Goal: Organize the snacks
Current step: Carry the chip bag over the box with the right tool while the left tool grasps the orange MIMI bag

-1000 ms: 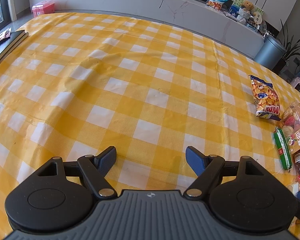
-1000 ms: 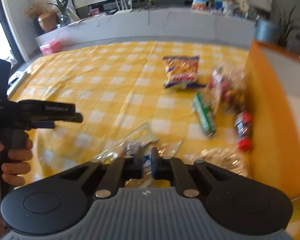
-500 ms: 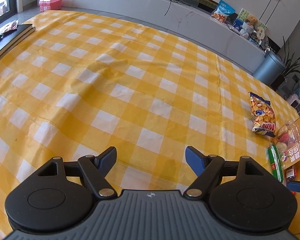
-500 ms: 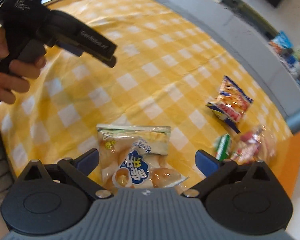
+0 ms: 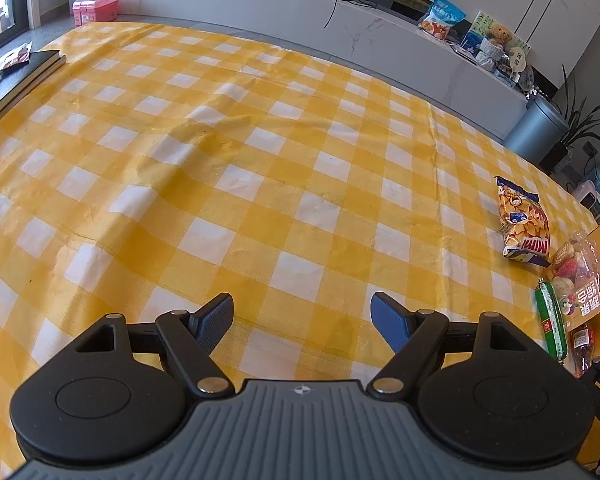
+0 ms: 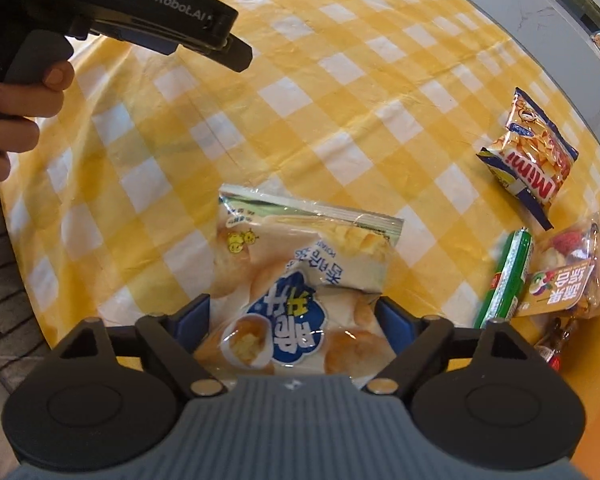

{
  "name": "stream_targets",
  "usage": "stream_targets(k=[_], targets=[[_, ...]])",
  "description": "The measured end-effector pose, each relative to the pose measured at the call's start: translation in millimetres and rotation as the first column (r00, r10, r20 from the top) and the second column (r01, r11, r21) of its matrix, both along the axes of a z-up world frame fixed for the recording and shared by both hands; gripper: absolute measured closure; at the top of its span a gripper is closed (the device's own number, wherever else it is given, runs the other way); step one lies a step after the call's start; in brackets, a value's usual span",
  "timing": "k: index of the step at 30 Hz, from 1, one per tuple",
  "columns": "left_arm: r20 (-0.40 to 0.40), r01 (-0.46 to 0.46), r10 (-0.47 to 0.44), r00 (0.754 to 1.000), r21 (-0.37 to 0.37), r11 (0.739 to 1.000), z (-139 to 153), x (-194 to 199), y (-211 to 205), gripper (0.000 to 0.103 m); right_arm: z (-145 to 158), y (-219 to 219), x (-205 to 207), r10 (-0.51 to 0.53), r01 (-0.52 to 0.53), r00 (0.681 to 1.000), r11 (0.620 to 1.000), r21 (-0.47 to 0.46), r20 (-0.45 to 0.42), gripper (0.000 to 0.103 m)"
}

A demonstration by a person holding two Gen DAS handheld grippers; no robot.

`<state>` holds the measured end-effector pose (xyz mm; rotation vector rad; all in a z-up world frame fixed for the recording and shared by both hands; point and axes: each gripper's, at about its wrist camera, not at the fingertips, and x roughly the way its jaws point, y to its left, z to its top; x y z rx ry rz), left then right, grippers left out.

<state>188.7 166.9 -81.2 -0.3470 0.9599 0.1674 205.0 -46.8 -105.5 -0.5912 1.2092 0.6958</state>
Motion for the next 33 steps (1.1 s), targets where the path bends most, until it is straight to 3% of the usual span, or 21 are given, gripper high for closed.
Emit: stream_targets(k=[6, 11, 15, 21, 26, 33], targets=[[-0.002, 0.015, -0.015, 1.000, -0.001, 1.000, -0.3, -1.3, -4.3, 0.011, 3.5, -7.6, -10.7, -0.083, 0.081, 0.995, 0.996, 0.043, 0.061, 0.028], [-0.004, 0.058, -0.059, 0.998, -0.082, 0.995, -5.9, 0.1, -11.6, 0.011, 10.2, -33.9, -10.9, -0.276, 0.261, 0.959, 0.951, 0.164, 0.071, 0.031], [0.026, 0.080, -0.079, 0.997, -0.058, 0.995, 4.2, -3.0, -26.3, 0.012, 23.6, -56.2, -15.3, -0.403, 0.367, 0.911, 0.889, 0.274, 0.087, 0.032], [0.096, 0.103, -0.107, 0.990, 0.054, 0.993, 38.5, 7.4, -67.6, 0.011, 63.8, -85.7, -24.7, -0.488, 0.395, 0.855, 0.832, 0.390, 0.176, 0.032], [0.136, 0.105, -0.116, 0.984, 0.088, 0.991, 61.9, 37.6, -105.9, 0.010, 103.1, -128.8, -18.6, -0.564, 0.433, 0.790, 0.791, 0.433, 0.240, 0.032], [0.147, 0.167, -0.176, 0.973, 0.070, 0.983, 61.7, 93.1, -147.8, 0.009, 133.0, -189.7, 1.5, -0.707, 0.540, 0.646, 0.689, 0.483, 0.286, 0.031]])
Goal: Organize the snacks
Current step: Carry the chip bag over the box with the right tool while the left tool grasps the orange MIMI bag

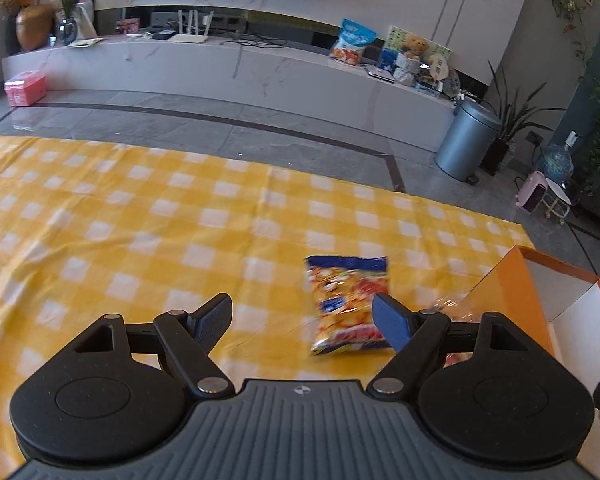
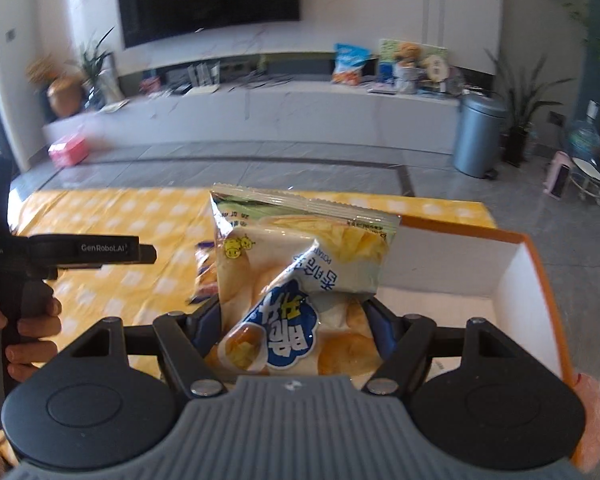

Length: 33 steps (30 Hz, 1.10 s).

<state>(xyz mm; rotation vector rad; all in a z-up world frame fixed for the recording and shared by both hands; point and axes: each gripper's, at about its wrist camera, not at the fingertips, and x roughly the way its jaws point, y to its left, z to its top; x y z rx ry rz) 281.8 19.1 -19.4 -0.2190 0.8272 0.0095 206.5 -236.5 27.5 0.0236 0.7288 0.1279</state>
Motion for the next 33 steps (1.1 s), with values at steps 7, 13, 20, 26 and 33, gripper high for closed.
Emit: stream_targets(k=[7, 13, 20, 26, 33], targets=[[-0.064, 0.039, -0.034, 0.997, 0.074, 0.996, -33.7, 36.4, -37.8, 0.009, -16.4, -9.5, 15.9, -0.027, 0.027, 0.999, 0.999, 0.017, -0.023, 0.031], [-0.076, 0.052, -0.037, 0.996, 0.212, 0.976, -58.0, 51.4, -58.2, 0.009, -28.7, -17.2, 18.6, -0.061, 0.062, 0.998, 0.998, 0.021, -0.025, 0.031], [-0.090, 0.074, -0.066, 0.994, 0.097, 0.992, -71.9, 59.2, -57.9, 0.005, -47.6, -19.8, 24.1, -0.097, 0.097, 0.994, 0.995, -0.007, -0.057, 0.031], [-0.116, 0.044, -0.052, 0.992, -0.071, 0.997, -75.3, 59.9, -38.5, 0.035, -47.8, -21.9, 22.1, -0.100, 0.100, 0.994, 0.995, -0.003, -0.048, 0.031], [-0.118, 0.026, -0.027, 0.993, -0.007, 1.000, -62.4, 49.7, -38.2, 0.053, -47.3, -24.3, 18.8, -0.099, 0.100, 0.994, 0.995, 0.015, -0.048, 0.031]])
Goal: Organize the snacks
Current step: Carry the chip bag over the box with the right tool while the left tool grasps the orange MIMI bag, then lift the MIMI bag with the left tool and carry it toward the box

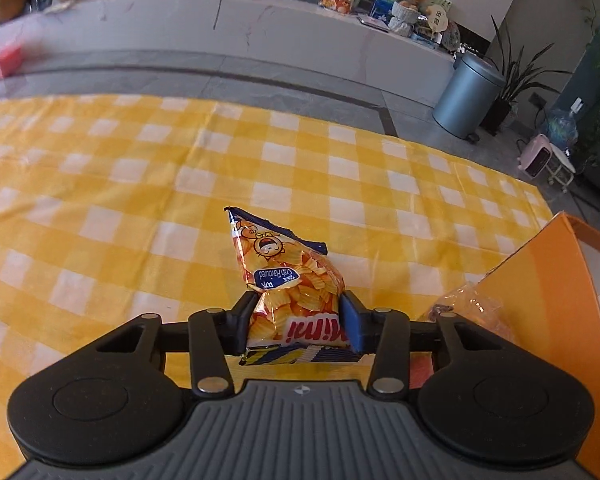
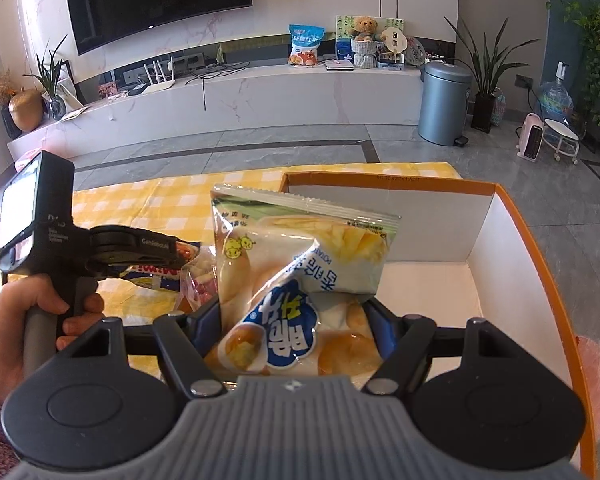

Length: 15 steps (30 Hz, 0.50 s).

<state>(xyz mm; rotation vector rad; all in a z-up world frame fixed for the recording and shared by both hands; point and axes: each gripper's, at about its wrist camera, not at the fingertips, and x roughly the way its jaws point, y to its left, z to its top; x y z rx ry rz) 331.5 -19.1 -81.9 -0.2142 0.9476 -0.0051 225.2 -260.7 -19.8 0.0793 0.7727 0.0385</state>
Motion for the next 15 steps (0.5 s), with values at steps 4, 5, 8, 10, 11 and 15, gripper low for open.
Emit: stream_targets(k=[4, 5, 8, 10, 11, 15], targets=[[0.009, -0.013, 0.013, 1.000, -0.010, 1.000, 11.1, -6.8, 4.5, 0.054, 0.3, 0.1, -0.6, 0.003, -0.003, 1.000, 1.000, 0.003, 0.002, 0.031], [0.018, -0.016, 0.016, 1.000, -0.004, 1.000, 15.1, -8.5, 4.9, 0.054, 0.6, 0.5, -1.0, 0.004, -0.004, 1.000, 1.000, 0.003, 0.003, 0.031], [0.046, -0.015, 0.013, 0.999, 0.036, 0.999, 27.7, -15.1, 4.1, 0.054, 1.9, -0.4, -2.7, 0.009, -0.009, 1.000, 1.000, 0.005, 0.009, 0.031], [0.057, -0.007, 0.004, 0.998, 0.053, 0.999, 35.7, -19.6, 3.7, 0.054, 3.4, 0.3, -4.3, 0.011, -0.011, 1.000, 1.000, 0.001, 0.014, 0.031], [0.064, -0.009, 0.006, 0.998, 0.050, 0.999, 39.7, -22.6, 4.6, 0.054, 4.1, 0.6, -5.6, 0.013, -0.013, 1.000, 1.000, -0.007, 0.017, 0.031], [0.092, -0.009, 0.006, 0.996, 0.034, 0.999, 55.8, -36.4, 7.7, 0.054, 8.7, 3.9, -12.8, 0.020, -0.018, 0.999, 0.999, -0.034, 0.035, 0.032]])
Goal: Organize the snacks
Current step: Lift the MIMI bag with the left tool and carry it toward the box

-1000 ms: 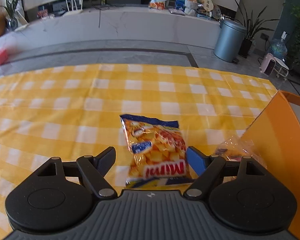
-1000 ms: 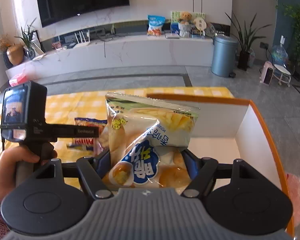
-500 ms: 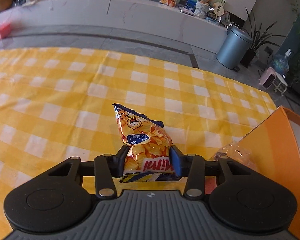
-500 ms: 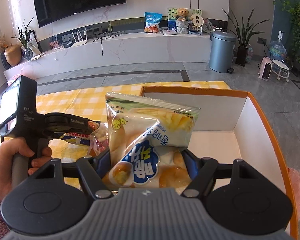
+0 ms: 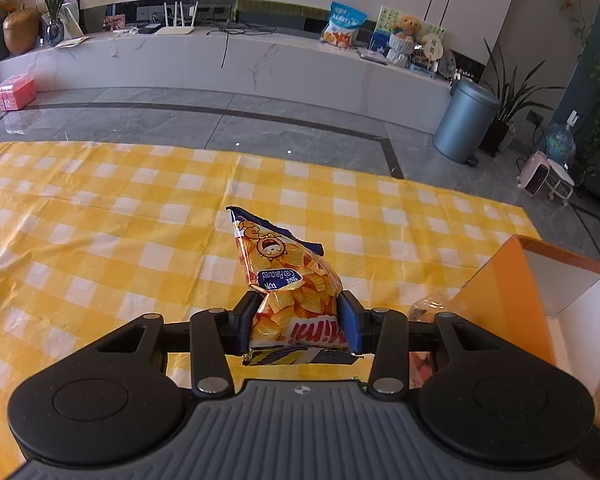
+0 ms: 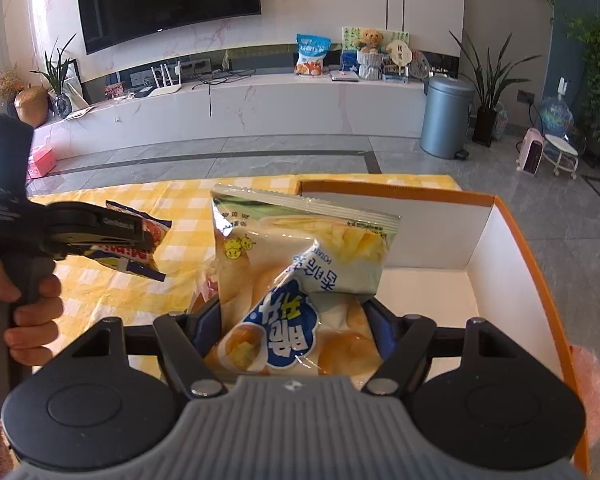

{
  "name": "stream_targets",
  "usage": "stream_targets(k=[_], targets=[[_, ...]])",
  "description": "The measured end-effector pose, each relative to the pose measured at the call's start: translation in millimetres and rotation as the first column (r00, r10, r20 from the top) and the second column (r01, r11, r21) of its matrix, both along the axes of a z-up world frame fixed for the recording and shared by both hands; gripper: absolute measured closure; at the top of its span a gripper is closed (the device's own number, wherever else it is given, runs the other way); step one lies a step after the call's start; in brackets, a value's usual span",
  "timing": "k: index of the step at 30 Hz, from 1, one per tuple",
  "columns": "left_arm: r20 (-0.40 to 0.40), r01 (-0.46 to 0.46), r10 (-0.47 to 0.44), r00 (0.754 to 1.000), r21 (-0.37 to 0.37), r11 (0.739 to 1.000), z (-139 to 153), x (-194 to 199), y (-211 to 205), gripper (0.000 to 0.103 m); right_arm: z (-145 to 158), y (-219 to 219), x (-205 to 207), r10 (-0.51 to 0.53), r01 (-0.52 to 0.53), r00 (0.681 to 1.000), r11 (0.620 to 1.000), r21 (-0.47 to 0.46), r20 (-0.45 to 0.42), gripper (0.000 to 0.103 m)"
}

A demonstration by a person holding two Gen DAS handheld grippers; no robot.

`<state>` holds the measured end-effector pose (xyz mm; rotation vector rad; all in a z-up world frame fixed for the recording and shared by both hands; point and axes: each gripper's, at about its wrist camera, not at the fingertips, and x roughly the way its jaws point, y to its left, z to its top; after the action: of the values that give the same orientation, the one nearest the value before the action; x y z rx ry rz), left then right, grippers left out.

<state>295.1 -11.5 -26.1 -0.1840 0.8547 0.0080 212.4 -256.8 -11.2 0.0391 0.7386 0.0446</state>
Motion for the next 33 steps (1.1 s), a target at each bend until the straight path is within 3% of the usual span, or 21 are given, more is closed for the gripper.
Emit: stream_targets(k=[8, 17, 18, 22, 23, 28, 30, 33], targets=[[0.062, -0.003, 0.001, 0.998, 0.018, 1.000, 31.0, -31.2, 4.1, 0.054, 18.4, -3.0, -20.4, -0.003, 0.003, 0.999, 1.000, -0.005, 0.042, 0.032], [0.168, 0.033, -0.037, 0.985, 0.021, 0.999, 82.6, -59.7, -7.0, 0.065, 57.9, -21.0, -57.6, -0.004, 0.005, 0.992, 1.000, -0.010, 0.129, 0.032], [0.167, 0.035, -0.038, 0.985, 0.019, 0.999, 84.7, -60.3, -8.9, 0.069, 60.4, -24.6, -62.1, -0.011, 0.012, 0.991, 1.000, -0.010, 0.135, 0.032], [0.139, 0.062, -0.069, 0.988, 0.057, 0.996, 73.4, -63.2, -12.7, 0.069, 70.4, -41.7, -81.3, -0.048, 0.048, 0.987, 0.999, 0.001, 0.154, 0.032], [0.131, 0.080, -0.088, 0.988, 0.064, 0.995, 67.2, -63.5, -13.0, 0.067, 71.9, -46.3, -85.0, -0.054, 0.054, 0.986, 0.999, 0.004, 0.159, 0.032], [0.048, 0.162, -0.165, 0.985, 0.068, 0.984, 27.5, -48.4, -8.6, 0.019, 67.5, -61.7, -94.2, -0.088, 0.089, 0.985, 0.996, 0.003, 0.149, 0.032], [0.001, 0.194, -0.196, 0.981, 0.147, 0.970, 8.2, -36.3, -14.5, 0.018, 63.8, -63.0, -93.5, -0.091, 0.091, 0.986, 0.996, 0.006, 0.140, 0.032], [-0.069, 0.154, -0.141, 0.988, 0.249, 0.956, -19.8, -20.0, -21.5, 0.018, 57.4, -61.7, -88.6, -0.082, 0.082, 0.989, 0.997, 0.006, 0.123, 0.032]])
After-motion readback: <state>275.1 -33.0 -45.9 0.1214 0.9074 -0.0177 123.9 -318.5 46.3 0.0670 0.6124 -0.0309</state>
